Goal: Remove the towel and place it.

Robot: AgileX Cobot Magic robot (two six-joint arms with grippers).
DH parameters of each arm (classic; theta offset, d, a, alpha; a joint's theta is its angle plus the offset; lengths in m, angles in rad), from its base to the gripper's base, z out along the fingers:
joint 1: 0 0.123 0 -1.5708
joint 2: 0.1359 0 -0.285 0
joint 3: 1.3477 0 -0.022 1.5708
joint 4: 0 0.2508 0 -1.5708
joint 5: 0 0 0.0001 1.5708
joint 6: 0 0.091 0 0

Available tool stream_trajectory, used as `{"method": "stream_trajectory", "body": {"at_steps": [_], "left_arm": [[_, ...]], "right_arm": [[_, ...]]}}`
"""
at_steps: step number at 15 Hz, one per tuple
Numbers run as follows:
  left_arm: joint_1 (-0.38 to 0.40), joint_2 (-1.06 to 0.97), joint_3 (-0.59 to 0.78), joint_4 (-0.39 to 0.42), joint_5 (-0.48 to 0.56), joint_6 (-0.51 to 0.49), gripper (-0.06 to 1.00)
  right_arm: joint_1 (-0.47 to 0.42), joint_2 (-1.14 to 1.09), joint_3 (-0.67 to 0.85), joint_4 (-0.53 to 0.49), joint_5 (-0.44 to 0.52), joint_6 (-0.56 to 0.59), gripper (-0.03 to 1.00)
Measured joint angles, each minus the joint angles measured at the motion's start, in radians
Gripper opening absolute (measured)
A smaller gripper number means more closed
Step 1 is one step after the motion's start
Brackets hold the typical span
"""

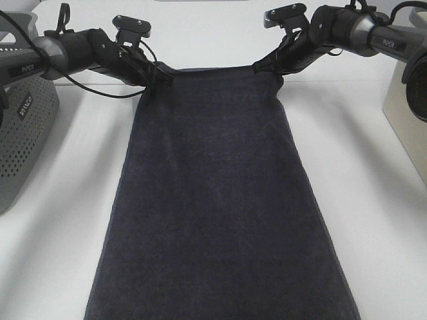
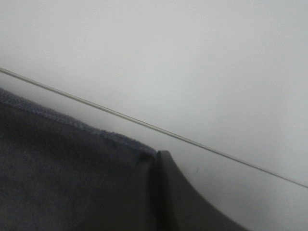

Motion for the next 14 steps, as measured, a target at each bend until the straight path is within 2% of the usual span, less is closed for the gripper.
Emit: {"method": "stream_trajectory", "body": {"at_steps": [4,7,9,11,14], "left_arm": [[0.000,0.020,0.000,-0.002,-0.030,0.000,0.02],[0.000,0.040,0.000,-0.002,-0.068,0.000,0.29],[0.001,0.044,0.000,-0.002,-0.115,-0.001,0.49],[0.001,0.044,0.000,-0.003,-0.168,-0.003,0.58],[0.001,0.043,0.000,-0.003,-0.192,-0.003,0.60]], "right_arm": [[0.000,0.042,-0.001,0.020,-0.012,0.000,0.09],[0.000,0.043,-0.001,0.040,-0.062,0.000,0.40],[-0.002,0.043,-0.002,0.043,-0.081,0.000,0.54],[-0.002,0.043,-0.002,0.042,-0.099,-0.001,0.57],[-0.005,0.043,-0.002,0.036,-0.095,-0.001,0.57]]}}
